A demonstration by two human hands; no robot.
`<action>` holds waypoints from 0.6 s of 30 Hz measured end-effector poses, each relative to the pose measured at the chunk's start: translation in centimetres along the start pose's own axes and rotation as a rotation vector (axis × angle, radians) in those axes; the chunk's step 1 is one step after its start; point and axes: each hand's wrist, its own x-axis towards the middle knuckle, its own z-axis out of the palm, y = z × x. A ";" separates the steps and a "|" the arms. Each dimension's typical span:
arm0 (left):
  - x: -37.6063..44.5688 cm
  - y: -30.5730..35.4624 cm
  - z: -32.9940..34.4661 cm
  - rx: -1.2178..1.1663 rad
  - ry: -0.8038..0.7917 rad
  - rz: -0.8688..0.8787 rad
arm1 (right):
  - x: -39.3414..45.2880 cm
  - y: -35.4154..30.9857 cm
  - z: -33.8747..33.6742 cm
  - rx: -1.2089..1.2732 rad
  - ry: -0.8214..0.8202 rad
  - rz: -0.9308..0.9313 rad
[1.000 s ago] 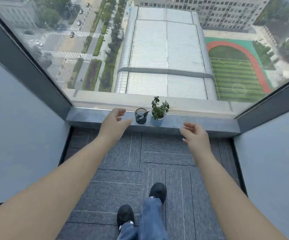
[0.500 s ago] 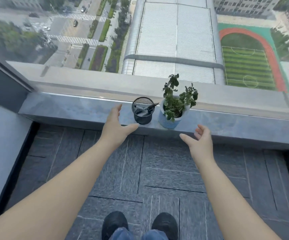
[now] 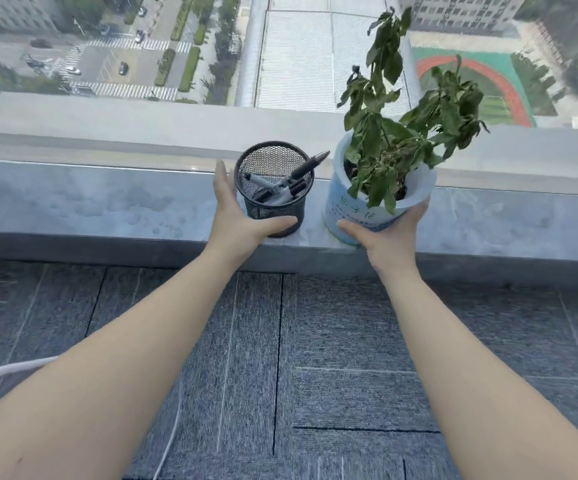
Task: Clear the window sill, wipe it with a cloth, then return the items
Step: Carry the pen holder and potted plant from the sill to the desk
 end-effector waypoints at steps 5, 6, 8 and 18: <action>0.5 -0.2 1.2 -0.018 0.034 0.049 | 0.4 0.9 0.4 0.014 0.065 -0.076; 0.7 -0.3 1.3 -0.011 0.044 0.061 | 0.6 1.2 0.5 -0.010 0.084 -0.094; 0.8 -0.4 1.4 0.006 0.068 0.091 | 0.9 1.8 0.6 -0.042 0.113 -0.111; 0.4 -0.3 1.0 0.019 0.163 0.137 | 1.1 2.2 0.9 0.029 0.144 -0.134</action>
